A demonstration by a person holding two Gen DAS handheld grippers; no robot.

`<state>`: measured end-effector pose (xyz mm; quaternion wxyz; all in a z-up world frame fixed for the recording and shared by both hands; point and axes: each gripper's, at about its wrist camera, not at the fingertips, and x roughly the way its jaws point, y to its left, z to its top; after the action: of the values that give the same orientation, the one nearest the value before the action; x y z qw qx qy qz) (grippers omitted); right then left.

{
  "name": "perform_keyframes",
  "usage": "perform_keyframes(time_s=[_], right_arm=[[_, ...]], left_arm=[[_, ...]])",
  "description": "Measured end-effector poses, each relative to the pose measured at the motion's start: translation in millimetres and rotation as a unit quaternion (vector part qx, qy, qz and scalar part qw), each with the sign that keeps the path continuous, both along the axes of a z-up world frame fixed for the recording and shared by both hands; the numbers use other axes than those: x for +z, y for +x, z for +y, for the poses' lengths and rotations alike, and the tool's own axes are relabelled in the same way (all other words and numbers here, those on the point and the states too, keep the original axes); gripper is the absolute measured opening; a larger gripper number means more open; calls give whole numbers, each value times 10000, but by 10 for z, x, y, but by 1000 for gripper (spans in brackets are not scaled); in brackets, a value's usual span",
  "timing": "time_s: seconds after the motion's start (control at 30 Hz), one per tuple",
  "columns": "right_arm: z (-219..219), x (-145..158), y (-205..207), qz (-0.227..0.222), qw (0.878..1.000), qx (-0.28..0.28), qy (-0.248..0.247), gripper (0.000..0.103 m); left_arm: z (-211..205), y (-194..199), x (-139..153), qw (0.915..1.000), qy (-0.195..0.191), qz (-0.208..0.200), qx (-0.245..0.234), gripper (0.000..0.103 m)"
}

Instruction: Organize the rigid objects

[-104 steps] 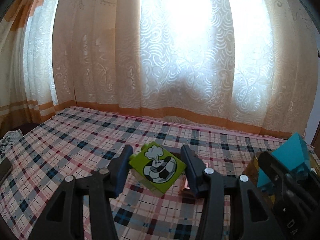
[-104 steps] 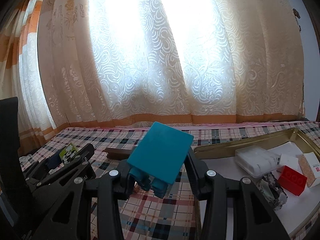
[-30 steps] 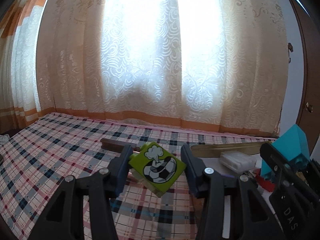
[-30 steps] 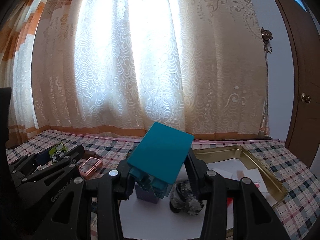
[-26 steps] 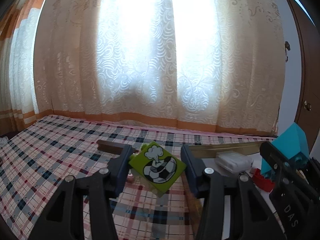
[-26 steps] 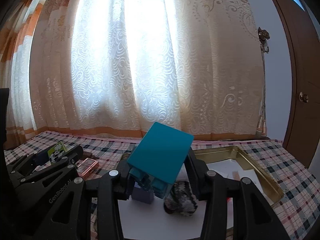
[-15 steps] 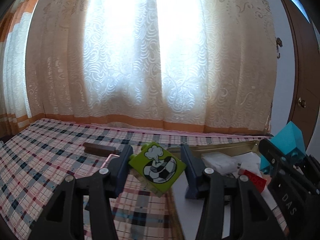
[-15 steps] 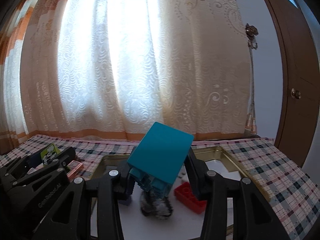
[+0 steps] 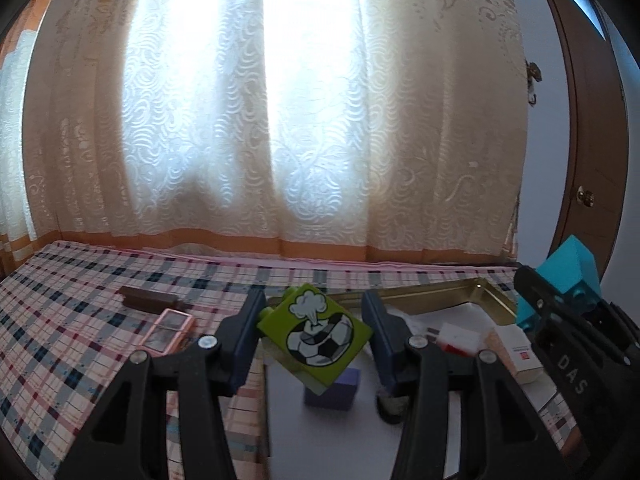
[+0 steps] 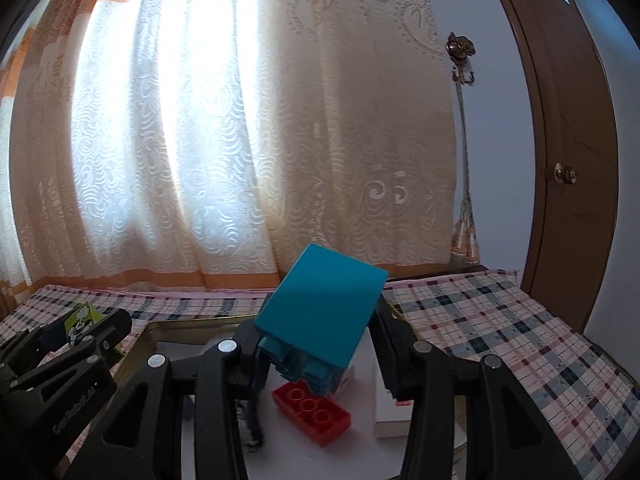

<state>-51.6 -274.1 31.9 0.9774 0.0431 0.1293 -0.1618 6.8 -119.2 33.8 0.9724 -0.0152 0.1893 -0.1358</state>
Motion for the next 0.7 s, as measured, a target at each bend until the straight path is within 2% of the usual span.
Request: perform_keyframes(time_s=[0.7], right_arm=[[-378, -8, 151, 215, 9987, -446, -153, 47]], left_arm=[[-451, 45, -50, 9990, 133, 270, -317, 49]])
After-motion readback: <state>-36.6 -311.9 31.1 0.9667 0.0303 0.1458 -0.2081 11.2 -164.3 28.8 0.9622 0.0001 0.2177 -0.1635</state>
